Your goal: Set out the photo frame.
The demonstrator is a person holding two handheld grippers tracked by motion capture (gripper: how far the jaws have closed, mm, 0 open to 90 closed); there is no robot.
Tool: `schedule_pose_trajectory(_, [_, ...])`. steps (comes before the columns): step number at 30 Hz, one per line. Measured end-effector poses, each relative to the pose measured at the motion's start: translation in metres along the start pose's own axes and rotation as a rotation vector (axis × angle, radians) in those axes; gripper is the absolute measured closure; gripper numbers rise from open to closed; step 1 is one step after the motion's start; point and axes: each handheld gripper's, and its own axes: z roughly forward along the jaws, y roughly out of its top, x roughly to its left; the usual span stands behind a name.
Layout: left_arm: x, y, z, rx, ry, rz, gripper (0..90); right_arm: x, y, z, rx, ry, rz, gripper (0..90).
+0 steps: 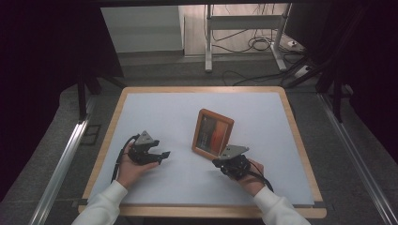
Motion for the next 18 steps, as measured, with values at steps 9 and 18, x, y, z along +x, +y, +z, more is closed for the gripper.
schedule_pose_trajectory(9, [-0.001,0.000,0.000,0.004,-0.002,0.005,29.6,-0.002,-0.001,0.008,0.029,-0.009,0.011,89.7])
schedule_pose_trajectory(18, [-0.001,0.000,0.001,0.014,-0.010,0.009,29.5,-0.006,-0.003,0.017,0.049,-0.023,0.014,89.7])
